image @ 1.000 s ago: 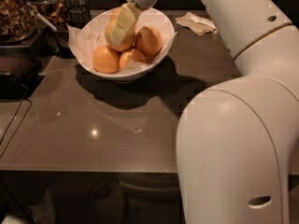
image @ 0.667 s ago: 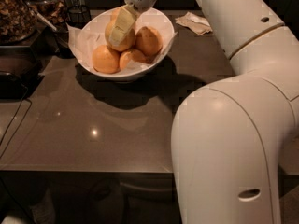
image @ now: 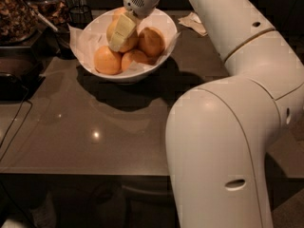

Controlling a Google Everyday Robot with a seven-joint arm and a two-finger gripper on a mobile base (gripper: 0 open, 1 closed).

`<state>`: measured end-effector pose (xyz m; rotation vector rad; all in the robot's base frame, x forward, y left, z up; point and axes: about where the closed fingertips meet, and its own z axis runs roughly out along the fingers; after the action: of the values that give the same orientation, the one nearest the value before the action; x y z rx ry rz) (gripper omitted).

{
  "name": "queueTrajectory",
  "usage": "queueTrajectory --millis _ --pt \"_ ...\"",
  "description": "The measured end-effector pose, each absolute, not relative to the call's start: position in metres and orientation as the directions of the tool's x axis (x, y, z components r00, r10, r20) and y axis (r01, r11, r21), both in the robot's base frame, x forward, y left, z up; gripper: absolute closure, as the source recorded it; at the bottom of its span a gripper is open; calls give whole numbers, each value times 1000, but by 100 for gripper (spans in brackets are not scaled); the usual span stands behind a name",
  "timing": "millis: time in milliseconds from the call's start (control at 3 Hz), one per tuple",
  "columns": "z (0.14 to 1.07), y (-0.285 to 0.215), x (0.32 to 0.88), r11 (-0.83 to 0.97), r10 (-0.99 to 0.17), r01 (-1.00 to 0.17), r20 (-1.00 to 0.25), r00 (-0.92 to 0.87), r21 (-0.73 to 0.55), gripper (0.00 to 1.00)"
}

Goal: Pick orange from white bowl

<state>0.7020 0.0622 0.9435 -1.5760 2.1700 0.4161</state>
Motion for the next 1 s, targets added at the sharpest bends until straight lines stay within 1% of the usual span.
queueTrajectory --millis 333,667,1000 --pt "940 64 704 312 -822 -950 -500 -273 6 18" --pt "941 63 705 318 -817 -948 -505 -279 10 37" --pt "935 62 709 330 -799 -944 -525 -293 25 60"
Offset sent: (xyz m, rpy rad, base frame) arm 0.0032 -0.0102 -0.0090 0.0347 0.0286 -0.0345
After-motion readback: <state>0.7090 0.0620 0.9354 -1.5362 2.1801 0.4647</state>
